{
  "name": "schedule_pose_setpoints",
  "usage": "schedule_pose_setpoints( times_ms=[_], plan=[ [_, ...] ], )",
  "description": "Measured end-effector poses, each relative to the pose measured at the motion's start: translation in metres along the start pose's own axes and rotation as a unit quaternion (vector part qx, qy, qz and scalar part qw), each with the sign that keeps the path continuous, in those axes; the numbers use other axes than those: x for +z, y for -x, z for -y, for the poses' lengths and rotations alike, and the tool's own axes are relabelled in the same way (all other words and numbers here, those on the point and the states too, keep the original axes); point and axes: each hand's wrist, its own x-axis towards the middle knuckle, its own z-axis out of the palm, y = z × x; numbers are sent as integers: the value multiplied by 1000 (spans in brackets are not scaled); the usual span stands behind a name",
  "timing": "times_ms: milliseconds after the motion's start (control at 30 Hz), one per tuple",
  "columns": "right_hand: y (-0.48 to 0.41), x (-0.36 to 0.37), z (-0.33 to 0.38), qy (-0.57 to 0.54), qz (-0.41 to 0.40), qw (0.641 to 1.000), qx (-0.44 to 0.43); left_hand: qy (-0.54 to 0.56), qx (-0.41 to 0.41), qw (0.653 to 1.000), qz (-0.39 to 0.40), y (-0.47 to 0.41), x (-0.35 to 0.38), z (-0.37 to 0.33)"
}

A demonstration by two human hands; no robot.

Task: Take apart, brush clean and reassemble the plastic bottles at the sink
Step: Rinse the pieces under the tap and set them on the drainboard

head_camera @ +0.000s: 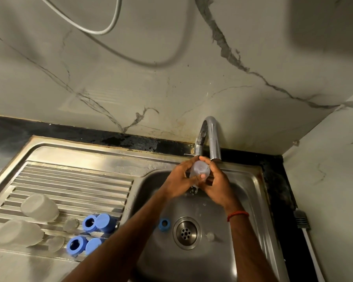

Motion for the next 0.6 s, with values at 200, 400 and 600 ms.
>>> schedule_pose_setpoints(
  times_ms=[200, 400, 600],
  plan=[
    [2, 3, 7, 102, -99, 990, 9, 197, -120, 967, -105, 7, 9, -2],
    [14, 6, 15, 132, -57, 988, -50, 299, -302, 901, -83, 5, 24, -4],
    [7, 9, 19, 288, -92, 945, -127, -3, -197, 974, -116, -12, 23, 12]
  ],
)
